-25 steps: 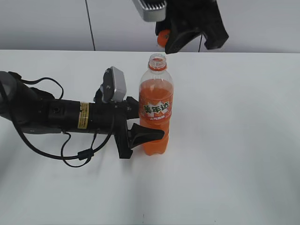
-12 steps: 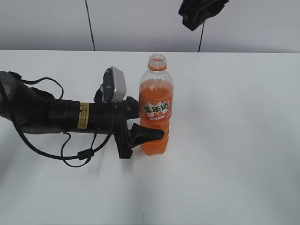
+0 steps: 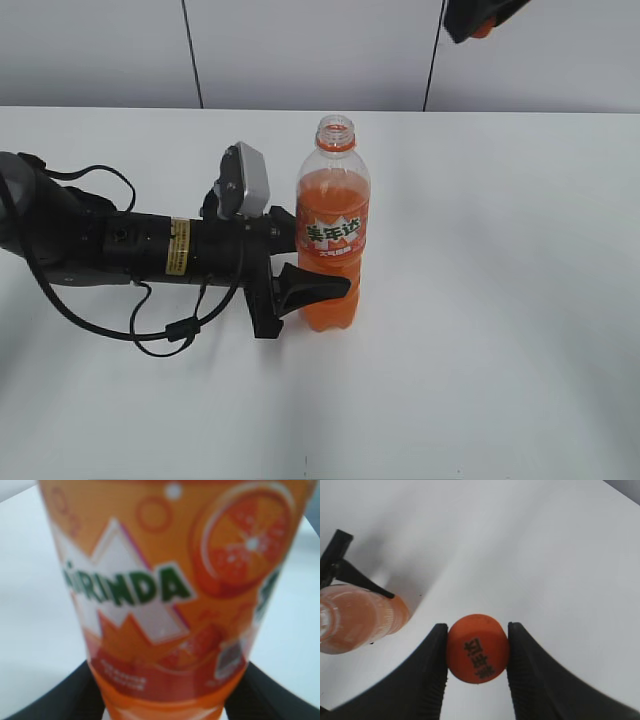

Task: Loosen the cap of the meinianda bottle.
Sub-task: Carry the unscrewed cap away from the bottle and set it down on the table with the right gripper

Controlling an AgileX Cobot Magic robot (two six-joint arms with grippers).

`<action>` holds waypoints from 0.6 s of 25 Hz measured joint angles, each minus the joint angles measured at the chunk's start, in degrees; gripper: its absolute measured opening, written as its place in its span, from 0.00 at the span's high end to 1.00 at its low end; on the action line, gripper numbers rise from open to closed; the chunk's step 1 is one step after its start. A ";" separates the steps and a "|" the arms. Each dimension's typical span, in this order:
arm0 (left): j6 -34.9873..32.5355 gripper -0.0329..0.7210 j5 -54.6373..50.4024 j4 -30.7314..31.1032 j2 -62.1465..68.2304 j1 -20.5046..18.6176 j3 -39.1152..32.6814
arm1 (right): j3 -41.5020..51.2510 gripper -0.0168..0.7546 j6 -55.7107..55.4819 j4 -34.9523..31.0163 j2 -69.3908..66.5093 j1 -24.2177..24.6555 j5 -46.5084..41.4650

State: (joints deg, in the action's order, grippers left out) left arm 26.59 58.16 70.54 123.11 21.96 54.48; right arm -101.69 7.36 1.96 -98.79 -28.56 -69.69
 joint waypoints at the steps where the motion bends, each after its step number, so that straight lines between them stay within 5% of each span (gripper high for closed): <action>1: 0.00 0.41 0.00 0.00 0.00 0.00 0.00 | 0.00 0.62 -0.23 -0.18 0.00 1.47 0.00; 8: 0.00 0.41 0.00 0.00 0.00 0.00 0.00 | 1.22 0.62 -0.88 -0.44 0.07 11.30 0.00; 15: 0.00 0.41 0.00 0.00 0.00 0.00 0.00 | 14.81 0.62 -0.95 -3.76 0.07 18.57 2.74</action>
State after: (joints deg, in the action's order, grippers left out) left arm 26.59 58.16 70.54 123.11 21.96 54.48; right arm -86.88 6.41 -1.80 -98.72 -9.99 -66.95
